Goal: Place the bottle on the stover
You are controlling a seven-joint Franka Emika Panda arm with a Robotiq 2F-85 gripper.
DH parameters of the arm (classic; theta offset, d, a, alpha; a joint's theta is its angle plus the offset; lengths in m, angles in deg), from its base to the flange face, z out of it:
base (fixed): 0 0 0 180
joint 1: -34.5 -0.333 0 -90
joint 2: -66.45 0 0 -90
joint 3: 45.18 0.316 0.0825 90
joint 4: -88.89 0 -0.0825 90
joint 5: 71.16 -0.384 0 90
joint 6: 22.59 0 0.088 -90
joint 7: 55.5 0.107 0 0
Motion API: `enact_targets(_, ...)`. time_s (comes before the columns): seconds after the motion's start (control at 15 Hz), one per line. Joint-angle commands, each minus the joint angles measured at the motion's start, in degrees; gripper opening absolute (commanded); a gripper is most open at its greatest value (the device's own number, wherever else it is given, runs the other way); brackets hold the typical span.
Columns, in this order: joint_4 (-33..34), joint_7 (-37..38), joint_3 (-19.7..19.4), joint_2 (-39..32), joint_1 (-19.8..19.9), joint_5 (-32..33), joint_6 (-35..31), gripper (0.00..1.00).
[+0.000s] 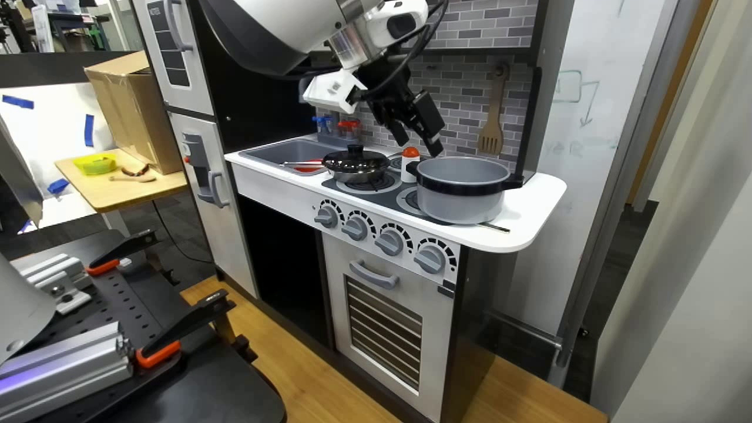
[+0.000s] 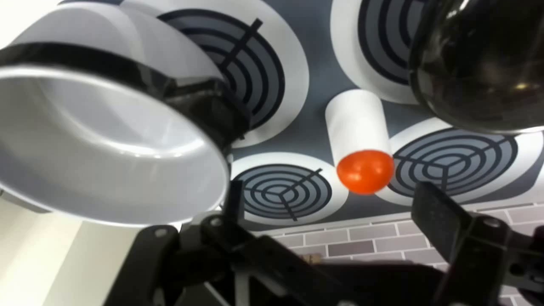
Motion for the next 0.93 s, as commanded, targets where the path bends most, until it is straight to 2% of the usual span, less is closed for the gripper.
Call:
enact_targets(0.0, -4.0, -0.1, 0.0, 6.6, 0.4, 0.8, -1.2, 1.00)
enact_targets(0.4, -13.1, 0.2, -0.9, 20.7, 0.7, 0.7, -8.2, 1.00)
enact_targets(0.53, -17.4, 1.5, -1.6, 26.2, 0.4, 0.3, -7.4, 1.00)
enact_targets(0.6, -13.8, 0.5, -1.0, 21.6, 0.1, 0.0, -7.3, 1.00)
enact_targets(0.87, -17.5, 1.1, -1.6, 26.3, 0.1, 0.0, -7.3, 1.00)
